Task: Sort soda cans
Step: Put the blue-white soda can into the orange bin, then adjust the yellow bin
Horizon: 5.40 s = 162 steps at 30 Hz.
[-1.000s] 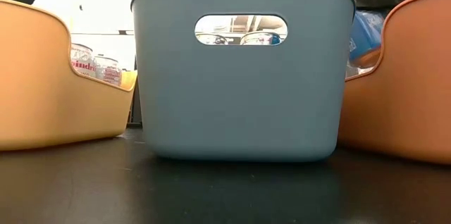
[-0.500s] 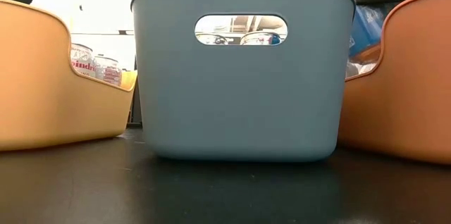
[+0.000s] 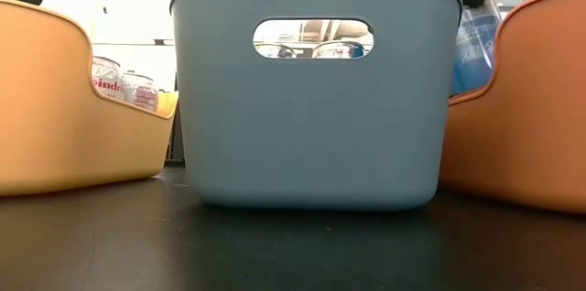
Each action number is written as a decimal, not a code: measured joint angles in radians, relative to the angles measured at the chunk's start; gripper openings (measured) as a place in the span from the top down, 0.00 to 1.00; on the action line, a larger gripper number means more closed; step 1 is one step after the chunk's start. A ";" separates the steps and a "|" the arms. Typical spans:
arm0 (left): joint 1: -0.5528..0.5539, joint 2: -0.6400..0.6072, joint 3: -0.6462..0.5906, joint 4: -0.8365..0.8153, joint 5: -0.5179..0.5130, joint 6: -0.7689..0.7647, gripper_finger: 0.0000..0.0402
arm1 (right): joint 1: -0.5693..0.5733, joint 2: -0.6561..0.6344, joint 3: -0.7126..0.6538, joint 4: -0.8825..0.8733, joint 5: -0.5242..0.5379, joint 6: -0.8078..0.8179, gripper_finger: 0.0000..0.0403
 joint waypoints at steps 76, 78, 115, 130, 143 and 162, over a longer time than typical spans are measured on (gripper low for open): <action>0.014 0.042 0.018 -0.027 -0.169 -0.022 0.09 | 0.246 -0.191 0.099 0.000 -0.041 -0.196 0.10; 0.010 0.022 0.045 -0.061 -0.181 -0.023 0.09 | 0.246 -0.191 0.099 0.000 -0.041 -0.196 0.10; -0.654 -1.022 -0.876 -0.620 -0.952 -1.283 1.00 | 0.265 -0.191 0.098 -0.027 -0.041 -0.196 0.29; -0.801 -1.020 -0.842 -1.038 -0.280 -1.708 1.00 | 0.199 -0.191 0.098 -0.162 -0.100 -0.039 0.72; -0.757 -1.022 -1.053 -1.036 -0.247 -1.793 1.00 | 0.136 -0.191 0.098 -0.214 -0.100 0.002 0.99; -0.646 -1.026 -1.260 -0.838 -0.409 -1.425 1.00 | 0.136 -0.191 0.098 -0.215 -0.101 0.004 0.99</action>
